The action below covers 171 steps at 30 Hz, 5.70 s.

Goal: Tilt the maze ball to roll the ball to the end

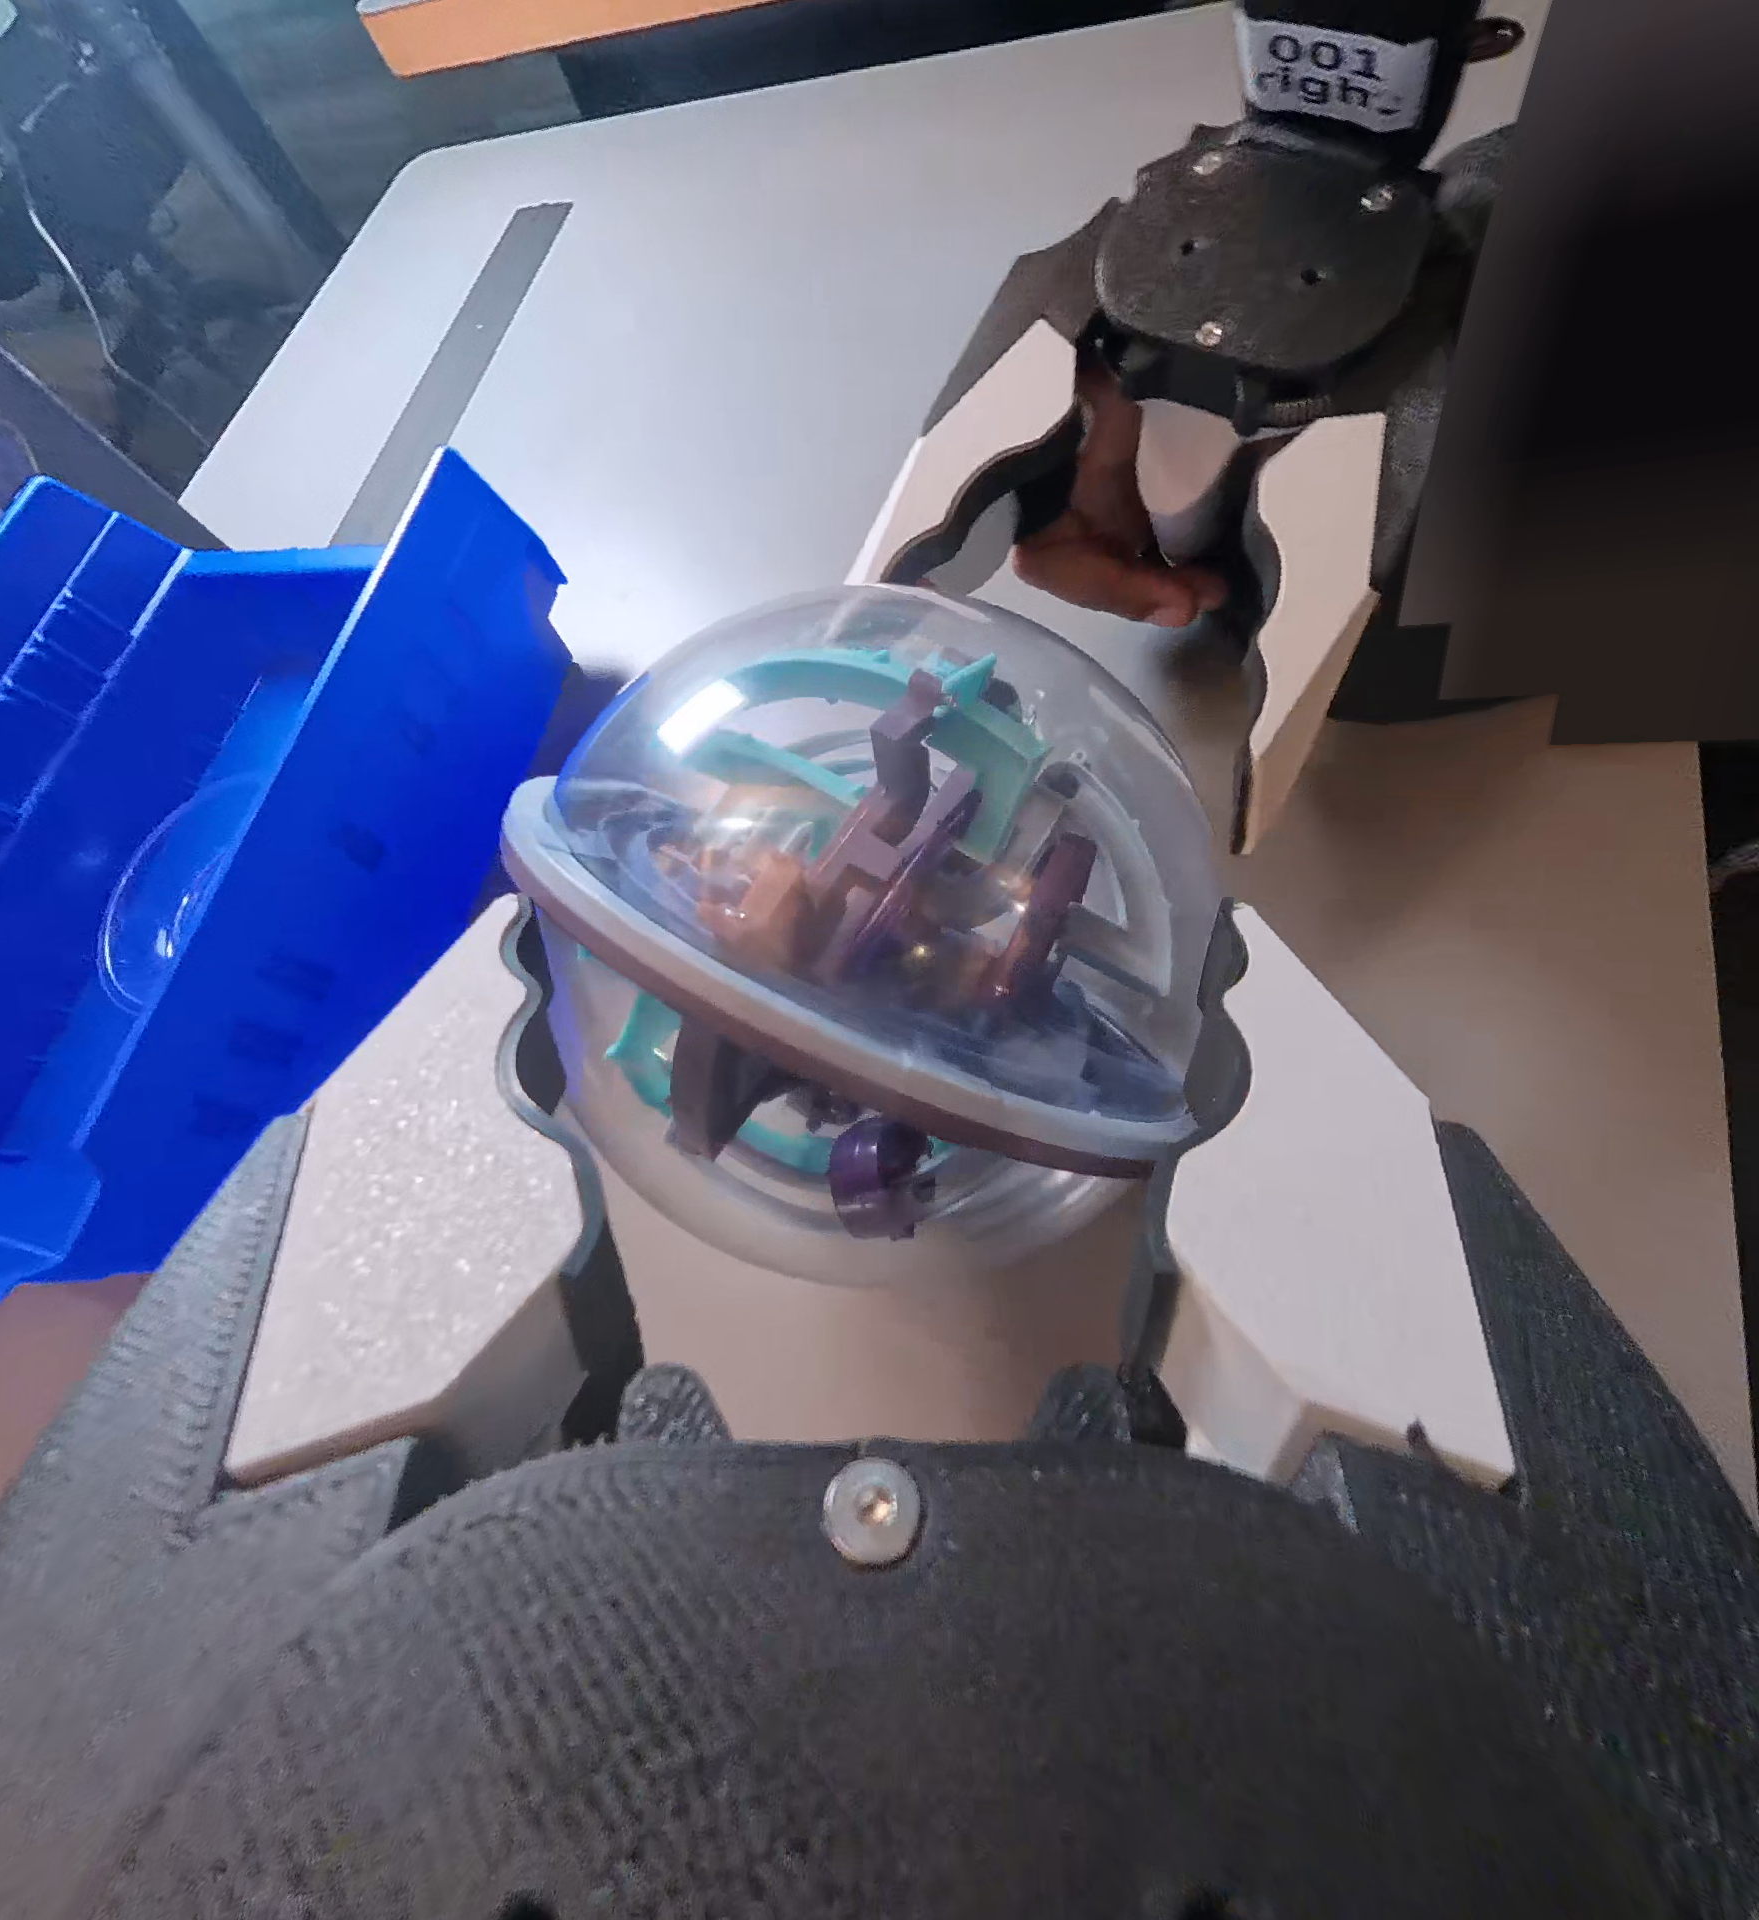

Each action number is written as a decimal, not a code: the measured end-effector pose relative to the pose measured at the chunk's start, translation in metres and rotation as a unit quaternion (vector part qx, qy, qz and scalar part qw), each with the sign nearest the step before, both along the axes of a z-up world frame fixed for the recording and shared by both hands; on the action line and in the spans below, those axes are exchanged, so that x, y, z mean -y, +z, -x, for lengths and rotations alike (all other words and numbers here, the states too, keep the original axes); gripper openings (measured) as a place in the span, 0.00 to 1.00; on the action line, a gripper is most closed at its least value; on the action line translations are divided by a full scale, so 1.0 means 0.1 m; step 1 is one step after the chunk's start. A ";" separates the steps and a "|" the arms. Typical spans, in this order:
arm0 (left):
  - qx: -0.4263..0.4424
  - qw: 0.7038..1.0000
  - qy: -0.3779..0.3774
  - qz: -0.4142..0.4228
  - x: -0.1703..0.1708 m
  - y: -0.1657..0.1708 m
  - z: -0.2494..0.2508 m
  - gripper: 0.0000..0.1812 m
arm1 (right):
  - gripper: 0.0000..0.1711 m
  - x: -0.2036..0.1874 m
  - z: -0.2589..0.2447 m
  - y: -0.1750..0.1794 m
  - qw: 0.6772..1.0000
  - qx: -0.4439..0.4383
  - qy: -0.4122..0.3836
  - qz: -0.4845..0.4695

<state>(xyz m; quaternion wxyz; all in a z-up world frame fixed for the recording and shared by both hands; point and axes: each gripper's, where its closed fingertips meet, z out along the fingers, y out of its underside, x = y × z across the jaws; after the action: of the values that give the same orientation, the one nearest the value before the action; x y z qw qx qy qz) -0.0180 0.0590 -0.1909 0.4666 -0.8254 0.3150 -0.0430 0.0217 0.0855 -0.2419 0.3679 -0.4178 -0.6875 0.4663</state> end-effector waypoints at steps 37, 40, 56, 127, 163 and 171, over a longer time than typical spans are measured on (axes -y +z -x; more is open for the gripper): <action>0.030 0.999 -0.032 0.033 -0.38 0.15 -0.05 0.65 | 0.66 -0.14 0.08 -0.03 0.978 0.060 0.026 0.199; 0.053 0.997 0.041 0.050 -0.42 0.07 0.06 0.66 | 0.66 -0.12 0.07 -0.01 0.974 0.059 0.037 0.215; -0.034 0.999 -0.001 0.018 -0.52 0.05 -0.08 0.64 | 0.69 -0.14 0.08 -0.04 0.972 0.073 0.031 0.223; 0.057 0.977 -0.136 0.153 -0.43 -0.38 0.35 0.70 | 0.82 -0.58 0.32 0.01 0.989 -0.027 0.145 0.005; 0.226 0.973 -0.040 -0.011 -0.86 -0.20 0.06 0.79 | 0.83 -0.77 0.21 0.00 0.991 0.026 0.017 0.128; 0.239 0.970 -0.041 -0.027 -0.96 -0.17 0.02 0.79 | 0.83 -0.83 0.19 -0.02 0.990 0.031 0.005 0.137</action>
<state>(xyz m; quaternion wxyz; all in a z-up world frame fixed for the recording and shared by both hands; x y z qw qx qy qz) -0.0202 0.1547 -0.2074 0.5483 -0.7647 0.2288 -0.2493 0.0028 0.1685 -0.2436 0.2832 -0.4751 -0.6304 0.5447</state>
